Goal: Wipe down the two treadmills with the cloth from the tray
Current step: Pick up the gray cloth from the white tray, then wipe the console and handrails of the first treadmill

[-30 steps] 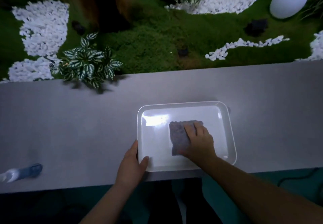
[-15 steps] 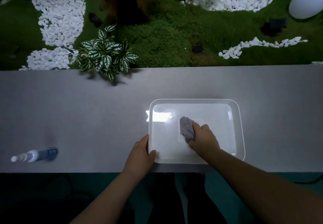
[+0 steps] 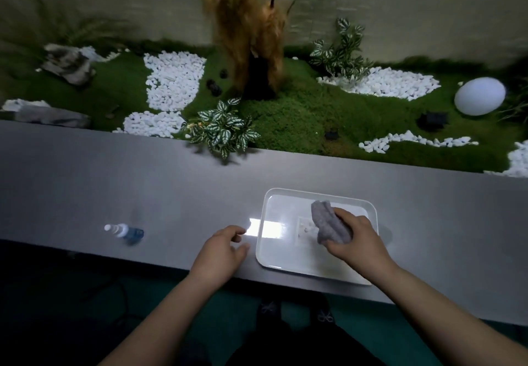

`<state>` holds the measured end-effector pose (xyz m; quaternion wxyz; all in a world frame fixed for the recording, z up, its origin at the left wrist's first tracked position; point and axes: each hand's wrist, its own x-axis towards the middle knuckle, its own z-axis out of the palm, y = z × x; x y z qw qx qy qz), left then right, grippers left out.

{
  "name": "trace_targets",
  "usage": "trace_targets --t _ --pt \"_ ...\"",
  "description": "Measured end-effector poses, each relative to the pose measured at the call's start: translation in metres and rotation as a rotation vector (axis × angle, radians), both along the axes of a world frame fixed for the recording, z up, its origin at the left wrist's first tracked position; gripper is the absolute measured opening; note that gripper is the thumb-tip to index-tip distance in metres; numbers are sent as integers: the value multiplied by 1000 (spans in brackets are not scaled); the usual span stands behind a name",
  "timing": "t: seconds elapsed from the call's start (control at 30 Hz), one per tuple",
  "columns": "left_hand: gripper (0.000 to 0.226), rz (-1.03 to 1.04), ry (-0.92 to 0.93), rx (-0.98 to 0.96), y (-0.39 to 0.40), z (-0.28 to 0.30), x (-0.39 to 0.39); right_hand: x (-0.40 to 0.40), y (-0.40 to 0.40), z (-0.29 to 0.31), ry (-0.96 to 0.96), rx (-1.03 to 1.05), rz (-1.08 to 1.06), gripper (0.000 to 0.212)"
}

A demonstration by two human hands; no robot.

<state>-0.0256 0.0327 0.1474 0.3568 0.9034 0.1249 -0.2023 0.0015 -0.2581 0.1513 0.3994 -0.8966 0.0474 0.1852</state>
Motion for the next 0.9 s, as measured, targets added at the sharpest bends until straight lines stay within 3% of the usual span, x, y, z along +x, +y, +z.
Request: trace_targets --t 0.07,0.4,0.7,0.9 --pt "33 43 -40 9 0 20 -13 0 2 22 -51 27 19 58" --pt "38 333 -190 216 -37 89 -135 -4 -15 84 -185 104 302 19" --pt "34 721 -171 334 -82 129 -279 -68 4 118 -177 238 673 16" --pt "35 876 -145 387 -104 149 -354 -123 37 136 -130 370 866 39"
